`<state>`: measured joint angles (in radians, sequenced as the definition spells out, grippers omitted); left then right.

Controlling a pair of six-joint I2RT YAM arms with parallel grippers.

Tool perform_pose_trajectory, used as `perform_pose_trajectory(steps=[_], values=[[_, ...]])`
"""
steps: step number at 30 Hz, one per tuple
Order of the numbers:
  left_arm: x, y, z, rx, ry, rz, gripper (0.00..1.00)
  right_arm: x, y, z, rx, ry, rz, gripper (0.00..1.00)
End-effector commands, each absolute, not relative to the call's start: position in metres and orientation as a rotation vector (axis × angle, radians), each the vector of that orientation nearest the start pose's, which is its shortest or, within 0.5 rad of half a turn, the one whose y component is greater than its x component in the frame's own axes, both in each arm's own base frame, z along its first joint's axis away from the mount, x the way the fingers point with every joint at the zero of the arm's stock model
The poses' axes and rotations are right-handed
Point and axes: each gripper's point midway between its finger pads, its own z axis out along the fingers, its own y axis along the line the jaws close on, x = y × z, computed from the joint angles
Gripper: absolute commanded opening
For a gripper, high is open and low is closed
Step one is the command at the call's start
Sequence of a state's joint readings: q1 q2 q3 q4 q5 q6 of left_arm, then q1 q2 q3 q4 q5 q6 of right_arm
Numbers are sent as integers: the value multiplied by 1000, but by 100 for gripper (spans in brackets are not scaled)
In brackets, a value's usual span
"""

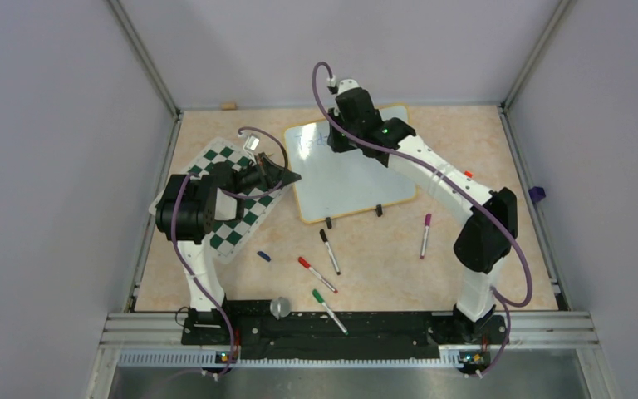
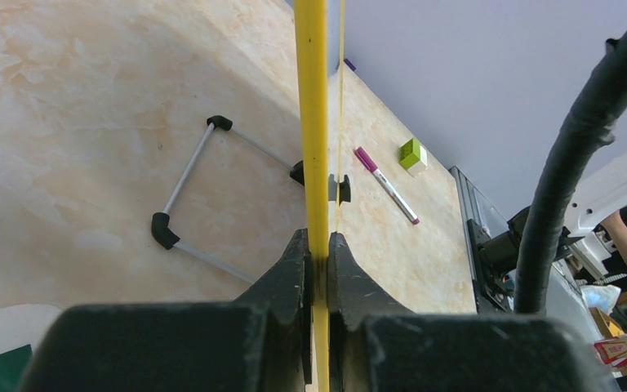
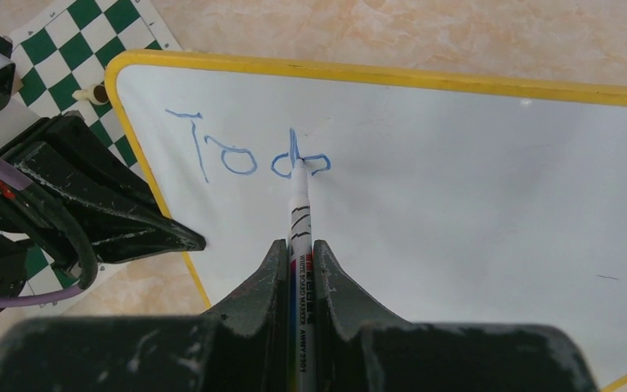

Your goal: Write a sentence on the whiteboard

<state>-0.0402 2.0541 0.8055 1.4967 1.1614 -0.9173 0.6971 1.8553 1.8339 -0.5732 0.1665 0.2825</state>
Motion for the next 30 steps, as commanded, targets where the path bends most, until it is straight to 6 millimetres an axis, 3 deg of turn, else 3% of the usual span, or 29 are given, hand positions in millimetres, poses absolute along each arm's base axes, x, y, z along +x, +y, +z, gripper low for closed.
perform_pose_trajectory(steps=[1, 13, 20, 30], values=[[387, -188, 161, 580, 1461, -1383, 0, 414, 322, 257, -351, 2135, 409, 0], [387, -187, 161, 577, 1462, -1381, 0, 410, 310, 251, -325, 2154, 360, 0], [387, -188, 160, 578, 1462, -1381, 0, 417, 300, 255, -276, 2149, 296, 0], [387, -188, 161, 580, 1460, -1380, 0, 427, 303, 264, -256, 2127, 301, 0]])
